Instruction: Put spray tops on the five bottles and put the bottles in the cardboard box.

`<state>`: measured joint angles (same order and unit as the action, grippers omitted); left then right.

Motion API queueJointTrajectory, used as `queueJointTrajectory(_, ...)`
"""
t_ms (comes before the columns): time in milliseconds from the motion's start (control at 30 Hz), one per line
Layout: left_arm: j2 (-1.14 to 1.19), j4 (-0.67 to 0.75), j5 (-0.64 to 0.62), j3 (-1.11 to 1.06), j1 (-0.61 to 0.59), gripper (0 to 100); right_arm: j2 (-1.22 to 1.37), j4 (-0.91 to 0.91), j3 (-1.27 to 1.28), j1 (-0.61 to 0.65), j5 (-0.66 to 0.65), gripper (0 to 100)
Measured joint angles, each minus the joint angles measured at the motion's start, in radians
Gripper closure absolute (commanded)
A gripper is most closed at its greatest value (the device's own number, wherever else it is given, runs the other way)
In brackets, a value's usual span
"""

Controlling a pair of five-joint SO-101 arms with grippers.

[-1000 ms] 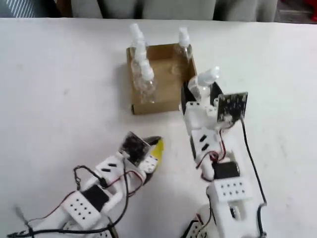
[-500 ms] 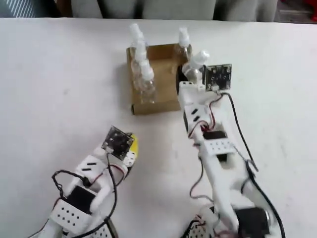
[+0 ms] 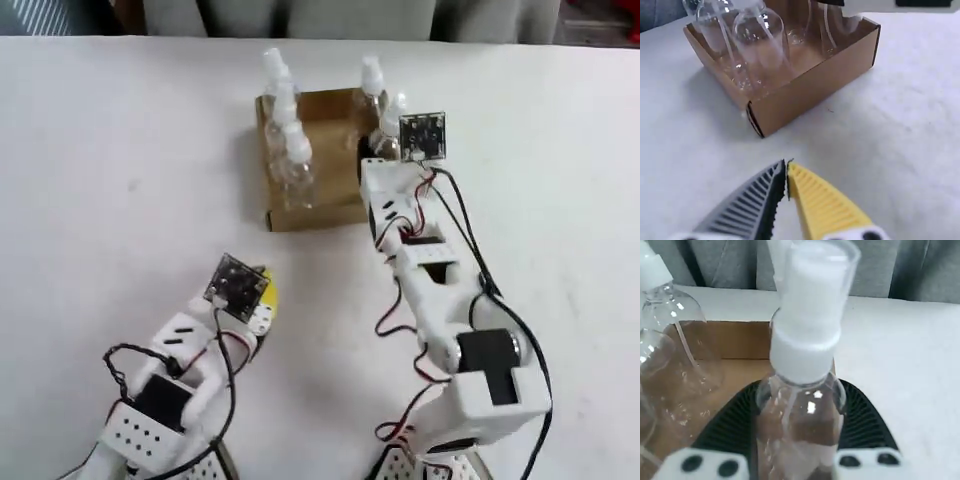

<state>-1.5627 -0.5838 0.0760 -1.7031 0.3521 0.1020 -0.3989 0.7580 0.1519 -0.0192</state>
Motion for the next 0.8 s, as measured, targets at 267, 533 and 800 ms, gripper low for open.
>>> queueJointTrajectory(267, 0.0, 0.0, 0.0, 0.0, 0.0, 98, 0.06, 0.0, -0.021, 0.0, 0.0, 98.1)
queueJointTrajectory(533, 0.0, 0.0, 0.0, 0.0, 0.0, 98, 0.091, -0.009, -0.023, 0.0, -0.003, 98.1)
queueJointTrajectory(800, 0.0, 0.0, 0.0, 0.0, 0.0, 98, 0.095, -0.012, -0.025, 0.0, -0.003, 92.5)
